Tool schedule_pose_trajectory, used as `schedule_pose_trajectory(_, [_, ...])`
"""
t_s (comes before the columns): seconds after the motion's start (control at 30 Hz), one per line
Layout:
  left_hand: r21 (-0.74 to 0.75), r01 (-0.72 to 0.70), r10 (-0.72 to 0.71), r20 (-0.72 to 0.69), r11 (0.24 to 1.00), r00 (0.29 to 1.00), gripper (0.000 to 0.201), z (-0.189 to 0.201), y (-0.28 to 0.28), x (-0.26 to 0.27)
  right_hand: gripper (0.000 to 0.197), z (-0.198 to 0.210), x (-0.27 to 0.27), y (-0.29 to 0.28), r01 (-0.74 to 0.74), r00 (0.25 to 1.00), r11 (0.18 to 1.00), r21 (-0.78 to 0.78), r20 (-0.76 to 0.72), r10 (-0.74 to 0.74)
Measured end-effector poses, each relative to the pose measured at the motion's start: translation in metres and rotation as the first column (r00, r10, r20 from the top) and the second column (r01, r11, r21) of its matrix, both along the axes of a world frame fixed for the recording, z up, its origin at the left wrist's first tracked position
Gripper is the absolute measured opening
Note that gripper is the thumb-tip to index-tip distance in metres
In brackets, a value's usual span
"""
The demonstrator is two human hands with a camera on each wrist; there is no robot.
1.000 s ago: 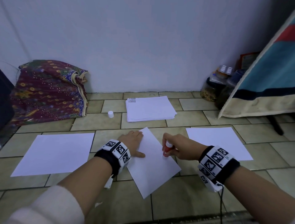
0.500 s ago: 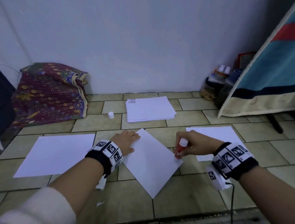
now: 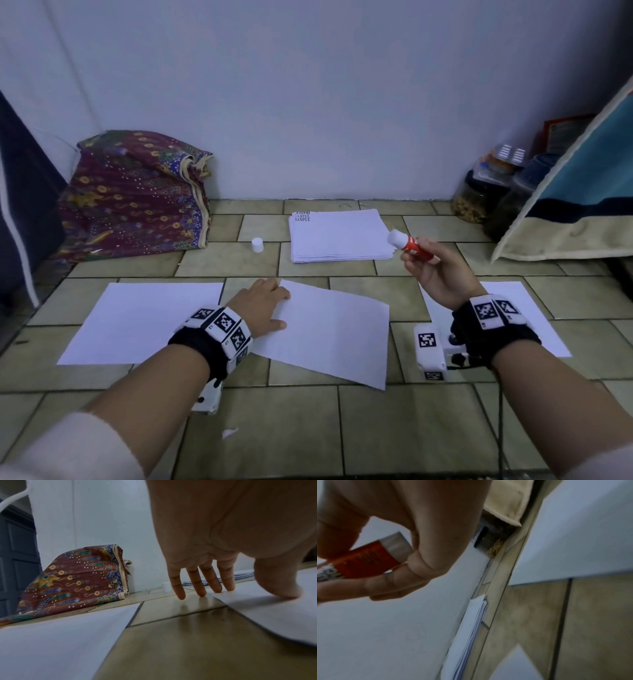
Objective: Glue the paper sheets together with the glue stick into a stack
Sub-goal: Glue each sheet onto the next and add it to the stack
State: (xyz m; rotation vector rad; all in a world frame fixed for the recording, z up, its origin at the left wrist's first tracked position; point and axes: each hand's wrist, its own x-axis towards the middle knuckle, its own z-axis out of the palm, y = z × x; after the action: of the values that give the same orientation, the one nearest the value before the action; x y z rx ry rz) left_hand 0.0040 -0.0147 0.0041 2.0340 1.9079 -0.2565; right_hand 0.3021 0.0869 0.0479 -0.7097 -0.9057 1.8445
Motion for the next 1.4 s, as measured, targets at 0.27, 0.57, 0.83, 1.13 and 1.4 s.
schedule_pose_trajectory(0.27, [-0.109, -0.054, 0.059, 0.045, 0.993, 0.997, 0.065, -0.008, -0.008, -0.005, 0.017, 0.0, -0.07, 0.005, 0.064, 0.993, 0.985, -0.162, -0.089, -0.079])
schedule_pose_trajectory(0.57, [-0.151, -0.128, 0.135, 0.037, 0.98, 0.99, 0.137, -0.026, -0.012, 0.002, 0.022, -0.023, -0.154, -0.007, -0.222, 0.959, 0.964, -0.148, 0.146, 0.243])
schedule_pose_trajectory(0.83, [-0.128, -0.086, 0.09, 0.025, 0.988, 0.996, 0.168, -0.03, -0.012, 0.0, 0.016, -0.024, -0.202, 0.013, -0.541, 0.328, 0.766, 0.346, 0.926, -0.186])
schedule_pose_trajectory(1.13, [-0.135, -0.049, 0.054, 0.026, 0.99, 0.998, 0.157, -0.03, -0.011, -0.004, 0.033, -0.022, -0.228, 0.017, -0.695, 0.072, 0.664, 0.277, 0.945, -0.32])
schedule_pose_trajectory(1.4, [-0.132, -0.078, 0.082, 0.032, 0.988, 0.996, 0.136, -0.03, -0.013, -0.003, 0.052, -0.011, -0.176, 0.019, -0.573, 0.215, 0.75, 0.331, 0.943, -0.253])
